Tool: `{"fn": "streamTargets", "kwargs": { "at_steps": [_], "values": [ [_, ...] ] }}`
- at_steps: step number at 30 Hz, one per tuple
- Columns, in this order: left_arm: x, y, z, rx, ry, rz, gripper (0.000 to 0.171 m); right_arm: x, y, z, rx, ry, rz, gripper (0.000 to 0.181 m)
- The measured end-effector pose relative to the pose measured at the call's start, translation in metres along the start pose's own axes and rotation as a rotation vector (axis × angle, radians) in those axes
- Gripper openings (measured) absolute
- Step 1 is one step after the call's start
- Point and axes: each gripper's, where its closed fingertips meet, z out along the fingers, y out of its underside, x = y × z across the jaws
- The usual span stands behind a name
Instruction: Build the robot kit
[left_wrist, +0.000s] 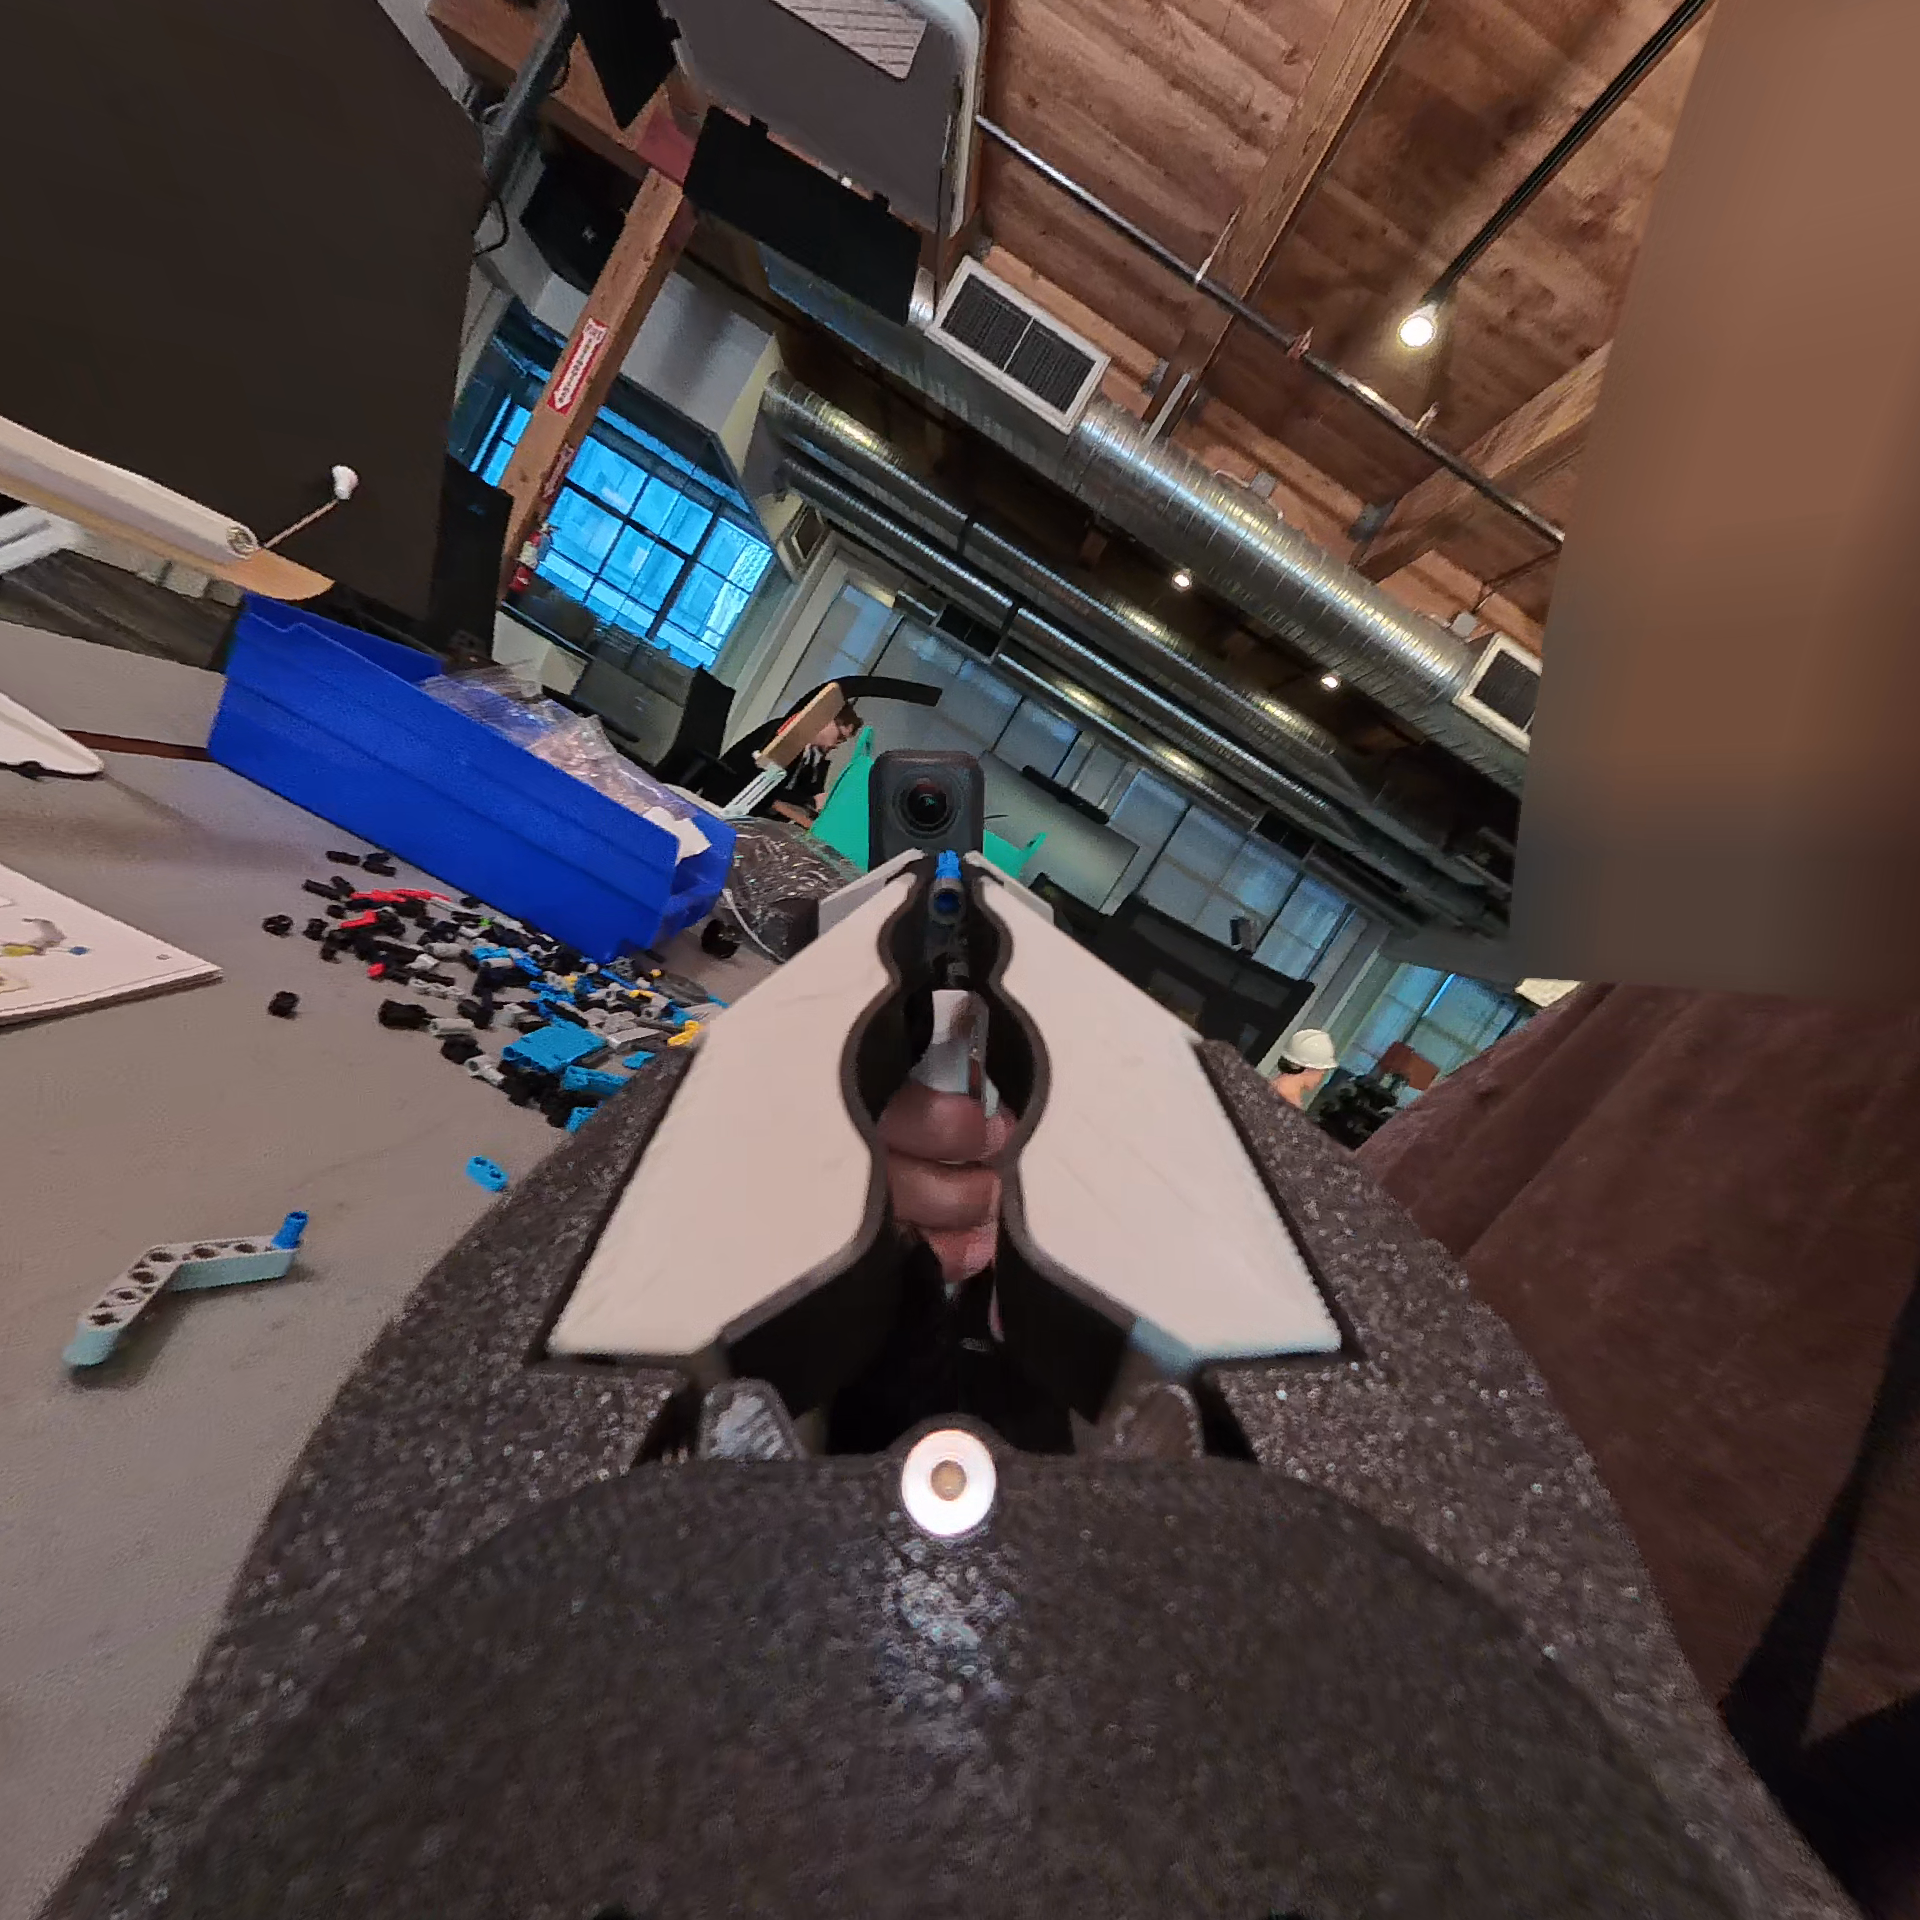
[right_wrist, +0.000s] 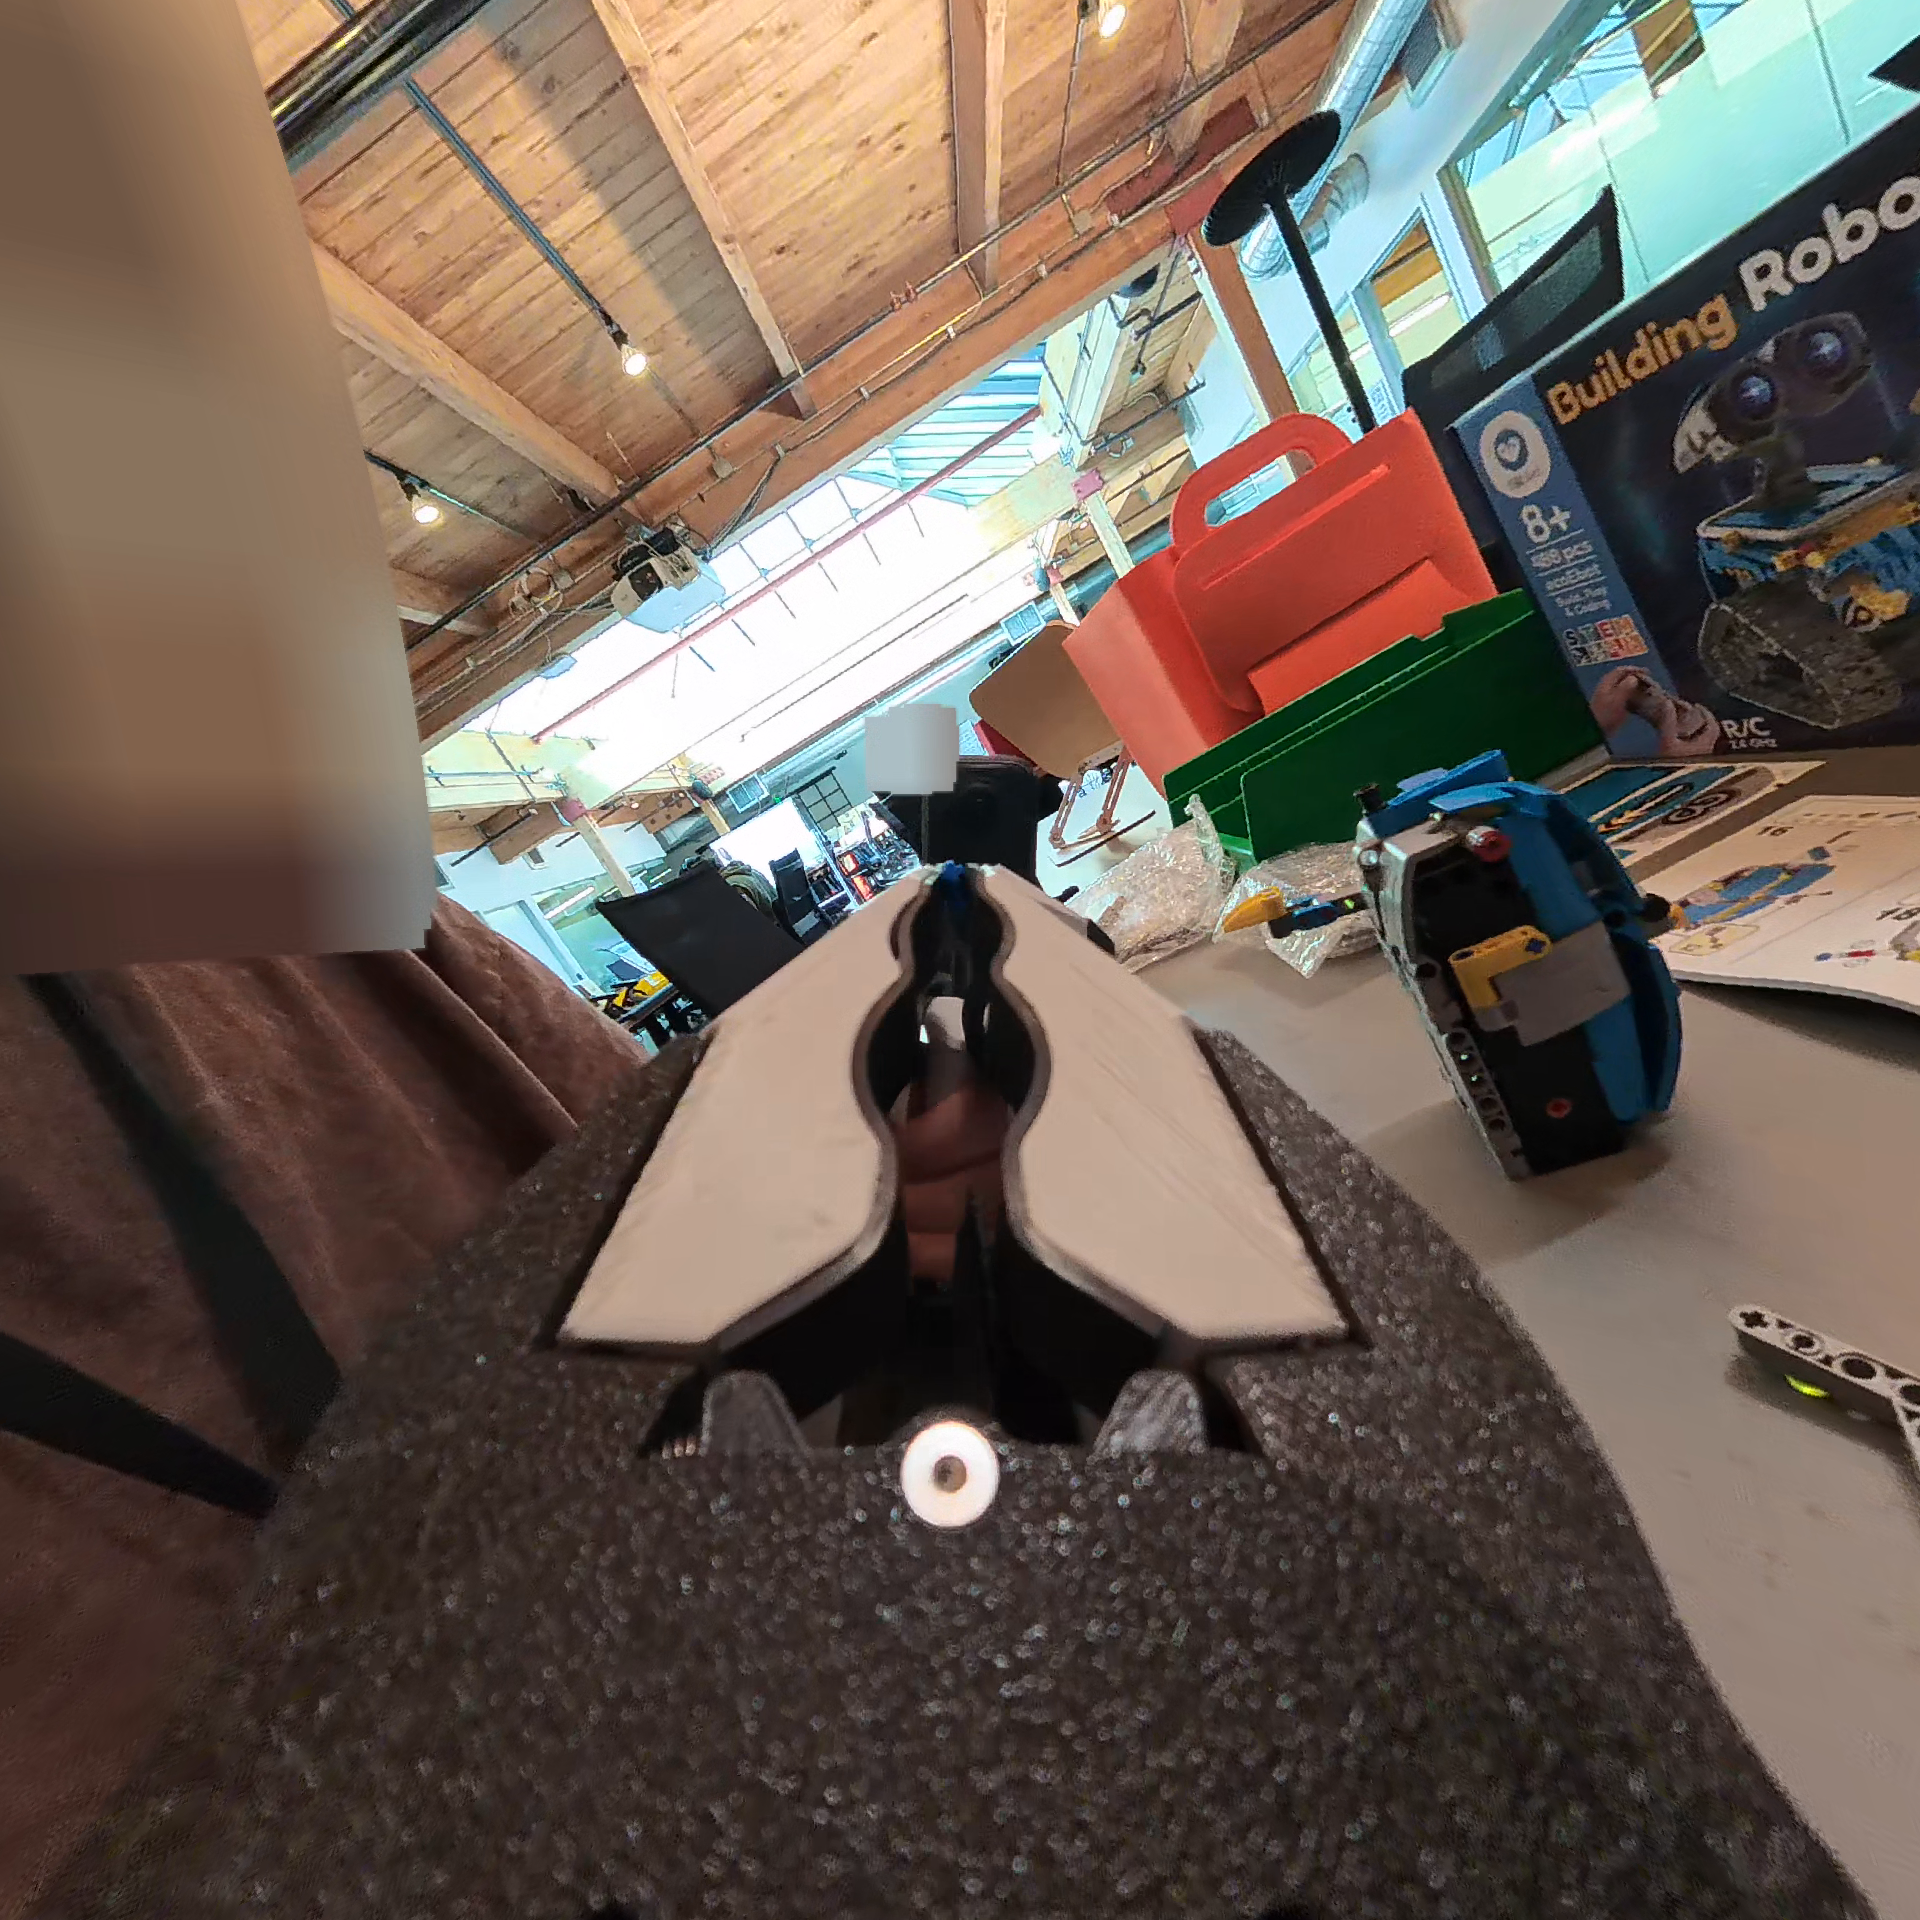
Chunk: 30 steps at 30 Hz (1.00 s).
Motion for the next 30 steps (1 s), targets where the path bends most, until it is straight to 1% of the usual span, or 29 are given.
{"fn": "streamTargets", "kwargs": {
  "at_steps": [3, 9, 13, 15, 19, 22, 26, 30],
  "values": [
    [0.004, -0.002, 0.000, 0.023, 0.044, -0.054, 0.006, -0.005, -0.001, 0.001, 0.004, 0.001, -0.050, 0.004],
    [0.010, -0.005, -0.001, 0.056, 0.107, -0.128, 0.006, -0.011, -0.002, 0.003, 0.004, 0.038, -0.208, 0.004],
    [0.016, -0.010, -0.003, 0.082, 0.164, -0.176, 0.005, -0.017, -0.003, 0.006, 0.017, 0.069, -0.391, 0.003],
    [0.019, -0.010, -0.003, 0.081, 0.177, -0.173, 0.006, -0.019, -0.003, 0.007, 0.022, 0.070, -0.441, 0.003],
    [0.024, -0.010, -0.003, 0.077, 0.221, -0.192, 0.006, -0.025, -0.003, 0.008, 0.033, 0.043, -0.480, 0.003],
    [0.027, -0.009, -0.002, 0.064, 0.235, -0.190, 0.006, -0.028, -0.006, 0.007, 0.046, 0.013, -0.421, 0.003],
    [0.025, -0.012, -0.004, 0.082, 0.236, -0.212, 0.006, -0.025, -0.003, 0.010, 0.017, 0.045, -0.478, 0.003],
    [0.023, -0.010, -0.003, 0.071, 0.219, -0.204, 0.006, -0.022, -0.001, 0.008, -0.010, 0.057, -0.473, 0.004]
  ]
}}
